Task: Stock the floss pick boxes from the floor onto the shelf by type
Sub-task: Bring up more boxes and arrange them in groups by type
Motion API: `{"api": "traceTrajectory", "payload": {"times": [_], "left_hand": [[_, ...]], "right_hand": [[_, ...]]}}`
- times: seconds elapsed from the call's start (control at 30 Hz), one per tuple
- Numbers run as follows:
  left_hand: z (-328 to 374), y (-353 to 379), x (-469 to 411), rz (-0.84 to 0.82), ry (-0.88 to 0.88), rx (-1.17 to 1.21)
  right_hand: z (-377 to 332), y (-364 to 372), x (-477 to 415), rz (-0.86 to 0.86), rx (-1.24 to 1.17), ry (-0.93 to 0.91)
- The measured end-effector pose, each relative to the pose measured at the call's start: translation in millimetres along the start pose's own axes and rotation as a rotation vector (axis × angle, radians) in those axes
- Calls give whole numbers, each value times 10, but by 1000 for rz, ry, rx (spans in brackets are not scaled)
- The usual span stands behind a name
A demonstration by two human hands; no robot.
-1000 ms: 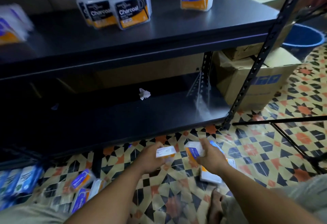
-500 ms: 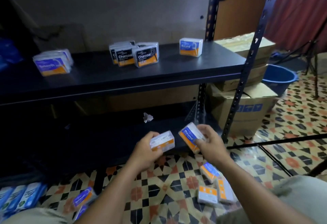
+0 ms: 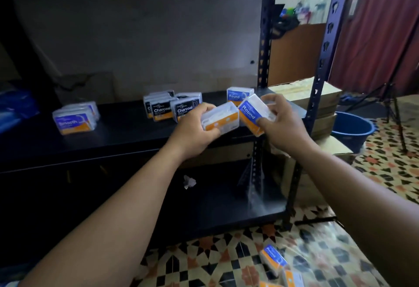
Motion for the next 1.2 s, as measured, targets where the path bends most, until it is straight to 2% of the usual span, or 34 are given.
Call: {"api": "traceTrajectory", "payload": {"times": [0.17, 0.3, 0.5, 0.8, 1.03, 1.2], "left_hand": [[5, 116, -516, -31, -25, -113], [-170, 393, -755, -62, -73, -203], [-152, 643, -990, 77, -86, -400], [-207, 857, -1387, 10, -90, -391], [-403, 948, -1624, 73, -162, -347], [-388, 990, -1702, 96, -144, -385]], "right_hand": [[-8, -79, -430, 33, 162, -2], [245, -70, -652, -8, 355, 36], [468, -6, -920, 32, 427, 20], [656, 49, -1218, 66, 431, 20], [750, 75, -1435, 58, 421, 33], [822, 59, -1462, 62, 346, 54]]}}
Point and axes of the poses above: each hand's wrist, its own x-axis away from the middle knuckle, its own y-axis out of the palm, z = x × y, the point moved 5 cm from there along -x, towards the middle knuckle, and after that the axes turned 14 degrees about -x, right-handed, at the moved point
